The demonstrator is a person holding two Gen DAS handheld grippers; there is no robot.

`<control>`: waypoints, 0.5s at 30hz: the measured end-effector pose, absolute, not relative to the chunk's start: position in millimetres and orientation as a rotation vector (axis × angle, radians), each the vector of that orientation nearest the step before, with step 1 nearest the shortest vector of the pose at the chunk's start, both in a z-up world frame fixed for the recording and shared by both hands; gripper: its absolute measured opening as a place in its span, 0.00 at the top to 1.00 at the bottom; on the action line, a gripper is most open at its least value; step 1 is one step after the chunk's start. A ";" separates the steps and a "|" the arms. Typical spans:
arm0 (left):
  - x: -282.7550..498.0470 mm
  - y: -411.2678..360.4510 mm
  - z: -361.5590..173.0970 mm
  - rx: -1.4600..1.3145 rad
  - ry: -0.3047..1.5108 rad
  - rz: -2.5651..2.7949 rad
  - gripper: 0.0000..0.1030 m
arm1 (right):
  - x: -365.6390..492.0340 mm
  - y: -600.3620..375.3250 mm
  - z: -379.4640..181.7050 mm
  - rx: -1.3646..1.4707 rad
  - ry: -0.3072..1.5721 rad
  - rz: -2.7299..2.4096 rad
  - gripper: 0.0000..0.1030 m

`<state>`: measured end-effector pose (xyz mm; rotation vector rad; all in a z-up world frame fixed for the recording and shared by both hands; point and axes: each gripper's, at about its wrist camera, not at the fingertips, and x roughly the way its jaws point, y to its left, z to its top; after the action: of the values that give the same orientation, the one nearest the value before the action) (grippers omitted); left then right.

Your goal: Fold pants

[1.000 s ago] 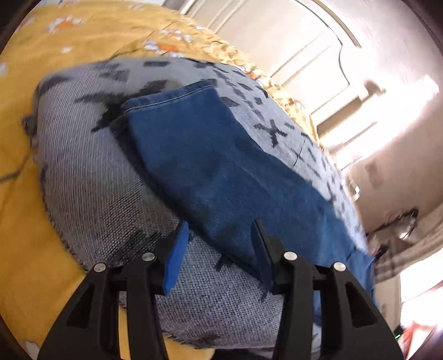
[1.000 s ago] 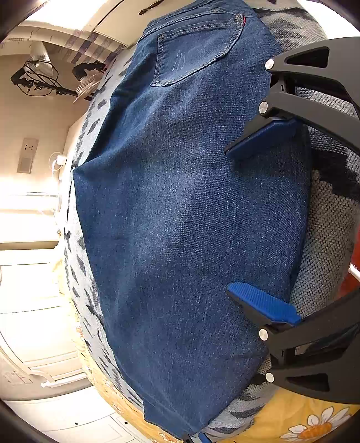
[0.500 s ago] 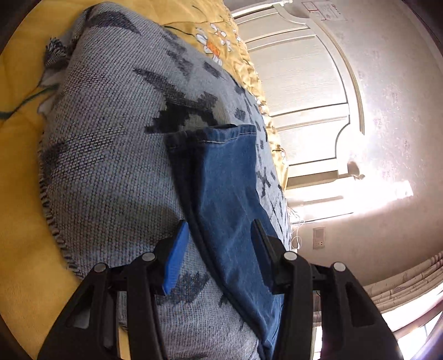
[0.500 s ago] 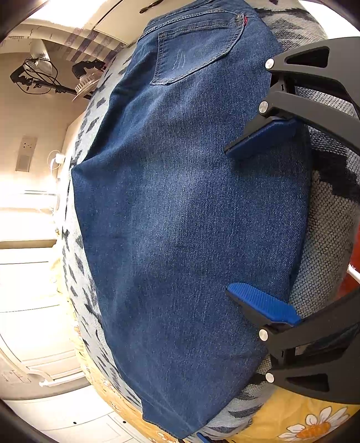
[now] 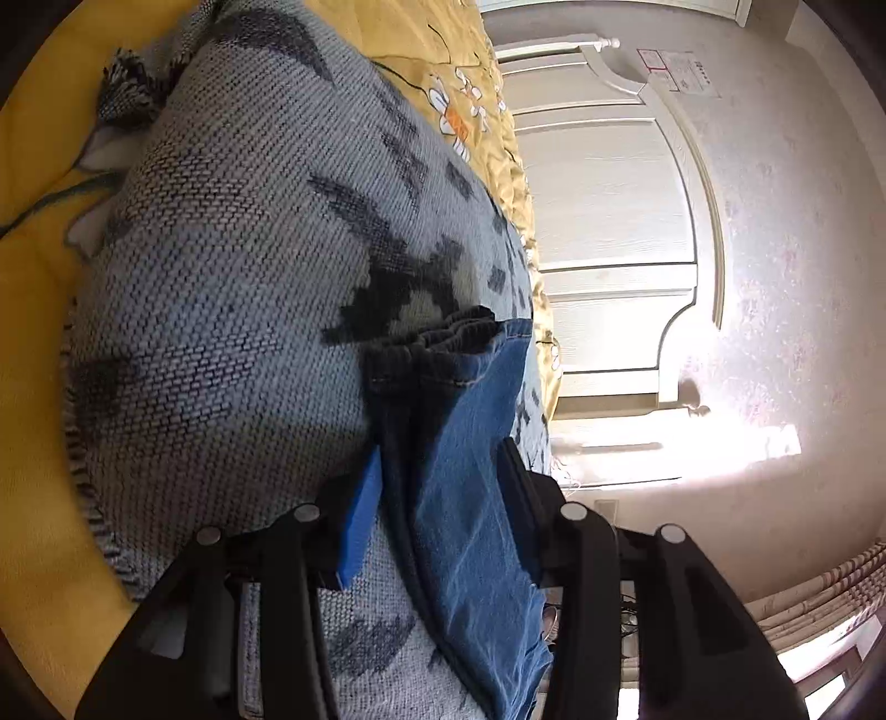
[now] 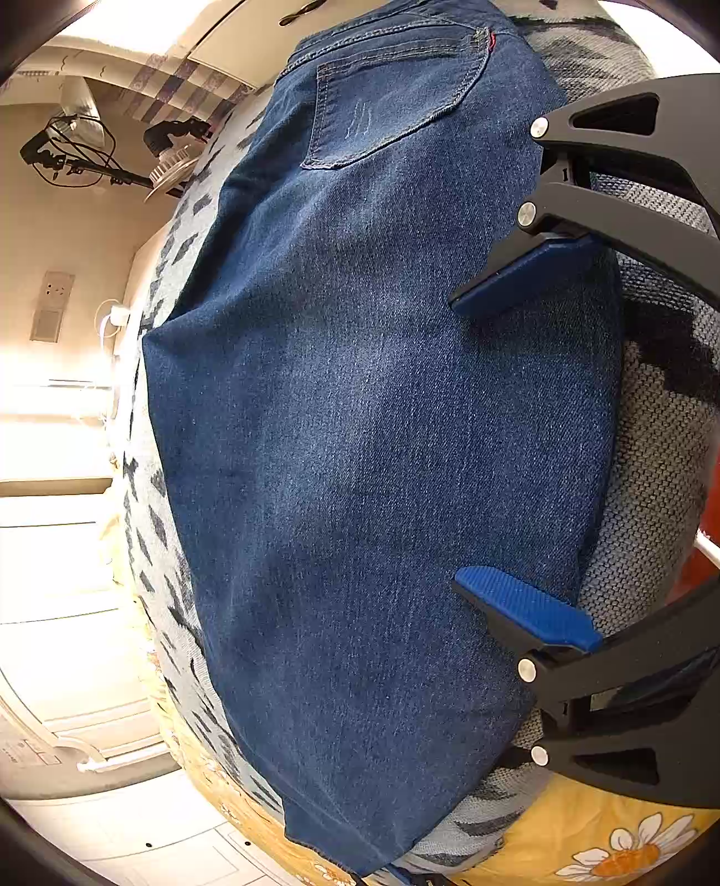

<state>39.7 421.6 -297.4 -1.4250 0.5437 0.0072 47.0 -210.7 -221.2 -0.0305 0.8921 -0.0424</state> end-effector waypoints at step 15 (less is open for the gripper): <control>71.1 428.1 -290.5 -1.246 0.652 -0.024 0.92 | 70.7 -154.2 -181.0 -0.007 0.843 0.055 0.17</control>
<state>71.1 428.1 -290.5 -1.2459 0.6516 -0.0235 70.7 -154.2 -181.0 -0.0071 0.8434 0.0546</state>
